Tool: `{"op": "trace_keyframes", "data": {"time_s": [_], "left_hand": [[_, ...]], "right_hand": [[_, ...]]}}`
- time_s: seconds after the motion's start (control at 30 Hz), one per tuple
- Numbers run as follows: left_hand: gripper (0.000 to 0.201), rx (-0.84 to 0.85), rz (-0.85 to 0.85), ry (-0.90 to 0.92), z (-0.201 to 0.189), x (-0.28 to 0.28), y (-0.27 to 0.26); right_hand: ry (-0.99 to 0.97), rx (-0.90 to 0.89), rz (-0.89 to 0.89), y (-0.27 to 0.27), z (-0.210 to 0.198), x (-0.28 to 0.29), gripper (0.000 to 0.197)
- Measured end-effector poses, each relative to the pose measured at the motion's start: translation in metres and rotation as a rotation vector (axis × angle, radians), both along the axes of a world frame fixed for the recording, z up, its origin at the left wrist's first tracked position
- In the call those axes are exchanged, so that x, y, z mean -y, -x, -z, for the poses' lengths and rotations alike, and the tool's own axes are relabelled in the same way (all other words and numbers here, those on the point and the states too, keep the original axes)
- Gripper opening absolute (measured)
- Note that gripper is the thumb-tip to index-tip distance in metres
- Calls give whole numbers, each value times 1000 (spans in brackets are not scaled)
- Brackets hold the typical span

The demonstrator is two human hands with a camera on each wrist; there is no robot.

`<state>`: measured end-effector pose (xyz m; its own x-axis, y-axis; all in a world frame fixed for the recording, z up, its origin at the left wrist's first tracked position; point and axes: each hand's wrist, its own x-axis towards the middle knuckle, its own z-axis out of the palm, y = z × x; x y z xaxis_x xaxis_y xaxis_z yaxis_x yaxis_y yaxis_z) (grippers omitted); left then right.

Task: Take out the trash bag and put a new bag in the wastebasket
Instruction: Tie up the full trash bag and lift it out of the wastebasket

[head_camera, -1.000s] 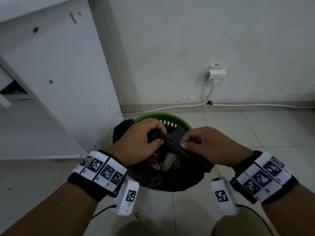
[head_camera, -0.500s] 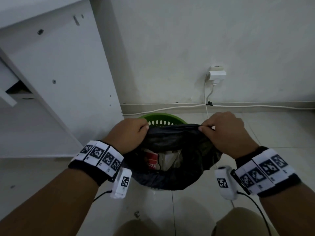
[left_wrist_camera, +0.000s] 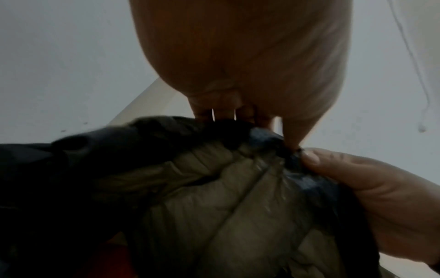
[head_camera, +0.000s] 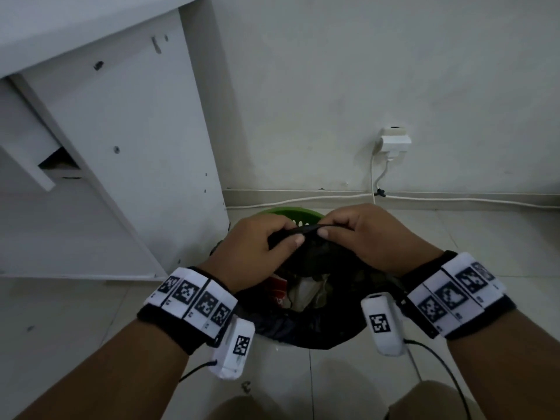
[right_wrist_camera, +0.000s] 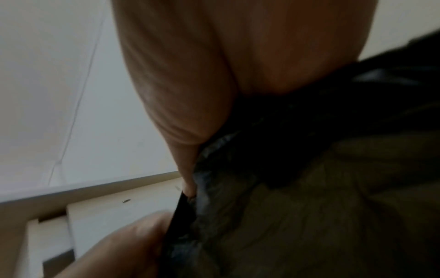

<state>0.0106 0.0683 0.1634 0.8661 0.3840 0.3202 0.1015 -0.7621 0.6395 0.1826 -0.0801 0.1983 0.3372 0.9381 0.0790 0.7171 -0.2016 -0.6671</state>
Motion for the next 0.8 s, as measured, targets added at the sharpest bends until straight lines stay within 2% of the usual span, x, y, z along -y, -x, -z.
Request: {"op": "trace_keyframes", "data": {"time_s": [0.07, 0.1, 0.17, 0.23, 0.3, 0.4, 0.43, 0.53, 0.6, 0.7, 0.8], "left_hand": [[37, -63, -27, 183, 3, -9, 11], [35, -84, -42, 217, 5, -15, 14], [17, -121, -77, 168, 6, -23, 19], [18, -83, -96, 76, 5, -25, 19], [21, 39, -105, -9, -2, -19, 14], [25, 159, -94, -74, -17, -8, 7], [27, 178, -94, -75, -21, -6, 6], [25, 220, -148, -53, -27, -1, 8], [21, 159, -190, 69, -23, -4, 16], [19, -10, -110, 335, -9, -11, 31], [13, -36, -42, 378, -4, -8, 39]], "right_hand": [[-5, 89, -3, -10, -4, 4, 12], [-9, 156, -2, -14, -7, 6, 13], [-19, 307, 3, -20, -12, 6, 15], [-52, 413, 19, -17, -18, 4, 16], [-96, 391, 1, -8, -22, -1, 26], [-3, 282, -36, 8, -24, -13, 56], [26, 281, -47, 10, -22, -17, 55], [51, 280, -98, 12, -22, -24, 24], [13, 202, -78, 8, -24, -22, 17], [-126, 177, -1, -3, -30, -16, 19], [-145, 297, 57, -10, -32, -18, 21]]}}
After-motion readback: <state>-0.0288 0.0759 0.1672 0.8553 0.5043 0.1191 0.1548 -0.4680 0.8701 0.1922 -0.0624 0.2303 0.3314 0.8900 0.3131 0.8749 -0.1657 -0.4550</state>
